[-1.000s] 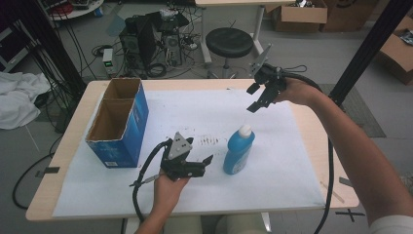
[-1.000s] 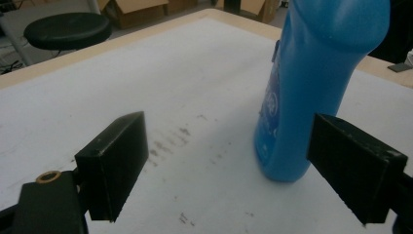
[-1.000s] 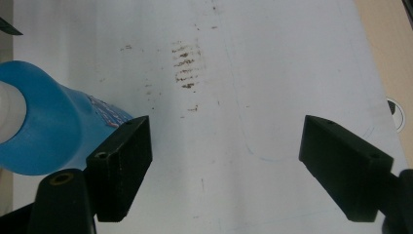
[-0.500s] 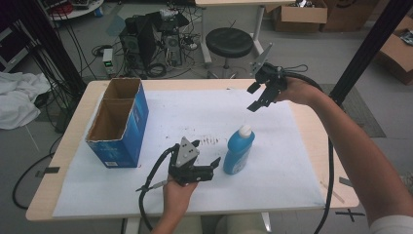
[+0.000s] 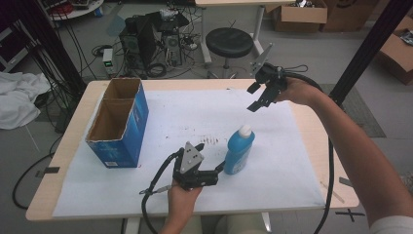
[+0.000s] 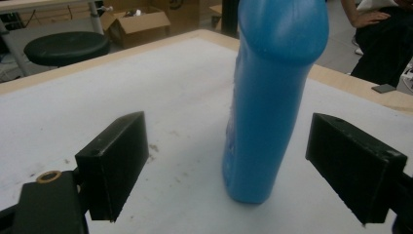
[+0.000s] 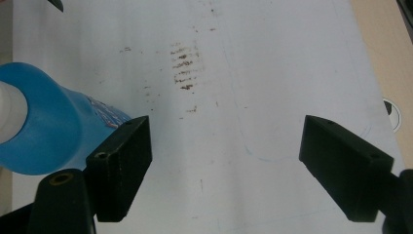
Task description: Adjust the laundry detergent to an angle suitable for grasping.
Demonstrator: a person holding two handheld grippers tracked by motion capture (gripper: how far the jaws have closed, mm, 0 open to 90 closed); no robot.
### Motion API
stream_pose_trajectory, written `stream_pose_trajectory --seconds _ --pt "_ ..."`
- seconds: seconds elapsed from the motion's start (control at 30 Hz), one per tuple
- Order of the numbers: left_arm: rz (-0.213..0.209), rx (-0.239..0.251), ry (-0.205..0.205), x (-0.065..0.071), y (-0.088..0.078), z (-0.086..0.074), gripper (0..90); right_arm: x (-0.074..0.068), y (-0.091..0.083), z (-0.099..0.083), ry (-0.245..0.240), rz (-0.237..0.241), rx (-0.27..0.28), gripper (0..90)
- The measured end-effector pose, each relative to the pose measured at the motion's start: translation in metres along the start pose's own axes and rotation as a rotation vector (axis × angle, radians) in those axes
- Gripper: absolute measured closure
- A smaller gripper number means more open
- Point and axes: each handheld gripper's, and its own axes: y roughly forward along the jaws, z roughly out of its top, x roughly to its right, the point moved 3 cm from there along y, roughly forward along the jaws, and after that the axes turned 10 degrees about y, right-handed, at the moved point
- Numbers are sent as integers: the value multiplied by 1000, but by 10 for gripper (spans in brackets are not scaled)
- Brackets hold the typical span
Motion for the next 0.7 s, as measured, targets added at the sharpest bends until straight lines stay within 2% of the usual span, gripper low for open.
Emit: stream_pose_trajectory --seconds 0.43,0.7 --pt "-6 25 -23 13 12 -3 160 1 -1 -1 3 0 2 196" --pt "-6 67 -43 22 23 -1 160 1 -4 -2 6 -1 9 196"
